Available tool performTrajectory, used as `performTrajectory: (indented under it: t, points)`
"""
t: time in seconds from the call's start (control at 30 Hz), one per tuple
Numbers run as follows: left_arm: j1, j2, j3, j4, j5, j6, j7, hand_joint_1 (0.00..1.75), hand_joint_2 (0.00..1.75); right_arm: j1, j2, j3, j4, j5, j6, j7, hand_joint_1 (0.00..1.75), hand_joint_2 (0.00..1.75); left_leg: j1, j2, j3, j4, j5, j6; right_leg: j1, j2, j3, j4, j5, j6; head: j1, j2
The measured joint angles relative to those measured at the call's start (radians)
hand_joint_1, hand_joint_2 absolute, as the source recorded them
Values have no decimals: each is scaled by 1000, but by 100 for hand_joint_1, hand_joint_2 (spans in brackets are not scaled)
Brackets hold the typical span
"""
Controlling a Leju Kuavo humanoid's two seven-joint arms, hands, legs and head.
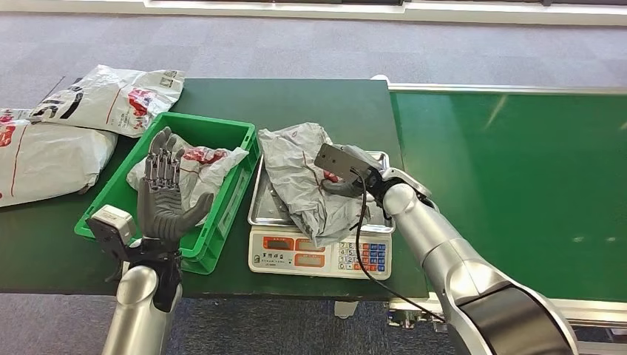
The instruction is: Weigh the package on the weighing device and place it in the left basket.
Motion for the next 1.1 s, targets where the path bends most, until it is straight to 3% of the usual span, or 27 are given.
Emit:
performTrajectory:
  t: [0.23,0.6,0.73,0.83,1.1]
  points:
    - [-50,2,-2,54,-123,81,215,0,175,33,-3,-75,0,-111,-66,-55,0,175,0,0,0,0,0,0,0,0,-1,0,1,0,0,0]
    - [-253,-2,-102,276,-395,144,388,0,175,82,-29,-259,-16,-266,-79,-158,0,175,0,1,0,1,1,0,-1,2,-2,0,2,1,0,0]
    - [-332,-25,-158,380,-491,160,422,0,175,139,-46,-307,-82,-329,-40,-206,0,175,-1,0,0,1,1,0,-1,1,-2,-1,2,1,0,0]
    - [-374,-42,-194,446,-541,180,443,0,175,215,-65,-333,-180,-369,-64,-248,0,175,-2,0,-1,1,0,1,-2,1,-2,-1,2,1,0,0]
    - [-410,-57,-232,526,-562,194,451,0,175,329,-98,-358,-355,-393,-85,-251,0,175,-2,3,-1,1,-1,1,-2,3,-3,0,2,1,0,0]
